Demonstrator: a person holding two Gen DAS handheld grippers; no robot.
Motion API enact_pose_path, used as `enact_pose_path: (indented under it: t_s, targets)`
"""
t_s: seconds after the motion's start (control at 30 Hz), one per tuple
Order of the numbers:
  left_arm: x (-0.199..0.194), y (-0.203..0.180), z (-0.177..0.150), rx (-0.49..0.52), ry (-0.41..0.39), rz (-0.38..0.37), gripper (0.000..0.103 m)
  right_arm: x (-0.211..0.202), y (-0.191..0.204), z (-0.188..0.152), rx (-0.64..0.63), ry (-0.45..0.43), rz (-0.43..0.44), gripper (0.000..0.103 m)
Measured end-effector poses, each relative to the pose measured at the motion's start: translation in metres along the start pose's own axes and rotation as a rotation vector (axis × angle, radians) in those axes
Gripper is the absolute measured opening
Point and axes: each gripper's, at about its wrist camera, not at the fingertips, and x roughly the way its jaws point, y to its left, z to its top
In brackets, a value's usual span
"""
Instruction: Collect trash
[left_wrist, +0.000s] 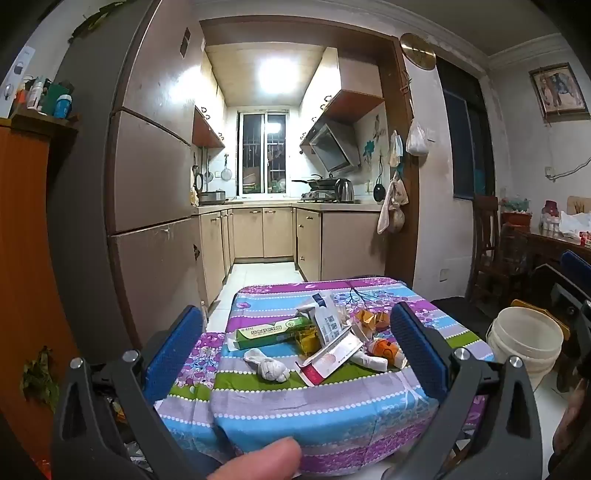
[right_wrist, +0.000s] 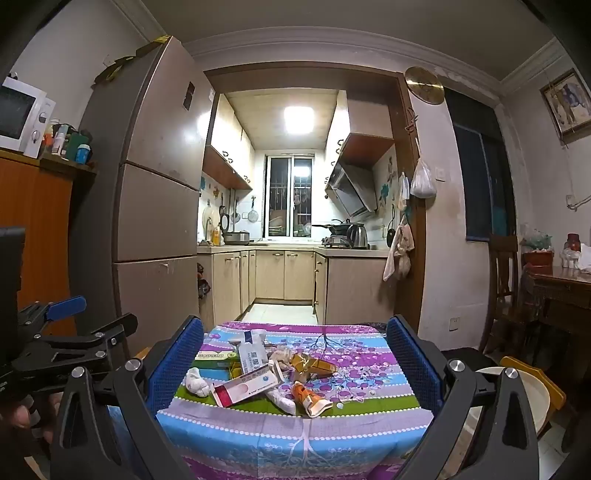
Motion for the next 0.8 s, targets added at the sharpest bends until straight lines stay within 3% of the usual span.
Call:
enact_pose_path:
  t_s: [0.8]
  targets:
    - [0.014, 0.002, -0.01, -0.005, 0.068, -0.004, 0.098, 0.005, -0.004, -0.004, 0.02, 0.02, 0.0, 0.099]
